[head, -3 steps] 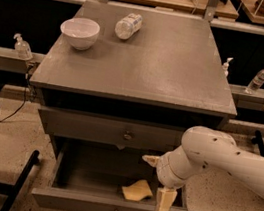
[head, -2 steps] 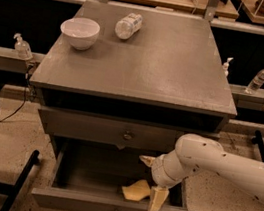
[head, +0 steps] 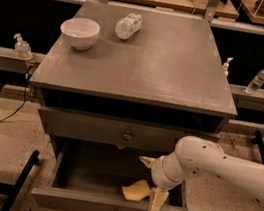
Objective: Pick sponge from middle drawer and place on counter
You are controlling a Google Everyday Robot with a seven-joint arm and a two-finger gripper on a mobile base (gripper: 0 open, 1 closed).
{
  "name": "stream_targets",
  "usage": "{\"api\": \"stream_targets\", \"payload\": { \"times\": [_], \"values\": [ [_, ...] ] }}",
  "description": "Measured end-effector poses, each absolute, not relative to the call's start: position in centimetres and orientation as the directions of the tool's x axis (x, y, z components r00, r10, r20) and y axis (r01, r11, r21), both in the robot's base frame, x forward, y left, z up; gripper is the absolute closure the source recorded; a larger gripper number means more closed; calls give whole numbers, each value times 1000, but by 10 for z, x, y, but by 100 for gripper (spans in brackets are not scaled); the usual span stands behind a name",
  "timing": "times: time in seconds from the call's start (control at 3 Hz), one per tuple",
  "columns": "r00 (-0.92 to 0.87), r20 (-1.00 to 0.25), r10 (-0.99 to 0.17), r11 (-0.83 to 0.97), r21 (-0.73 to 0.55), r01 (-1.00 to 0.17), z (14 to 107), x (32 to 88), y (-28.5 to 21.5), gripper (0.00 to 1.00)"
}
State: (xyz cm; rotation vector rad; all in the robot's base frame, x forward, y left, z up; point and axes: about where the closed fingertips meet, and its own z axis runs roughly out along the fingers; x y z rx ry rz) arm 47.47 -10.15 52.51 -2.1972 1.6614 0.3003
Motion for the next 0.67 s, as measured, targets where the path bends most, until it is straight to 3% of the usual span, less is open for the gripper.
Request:
{"api": "stream_targets", "payload": {
  "times": [0.67],
  "values": [
    [324,-349,-879,-246,-249,-937,490,488,-115,34]
  ]
}}
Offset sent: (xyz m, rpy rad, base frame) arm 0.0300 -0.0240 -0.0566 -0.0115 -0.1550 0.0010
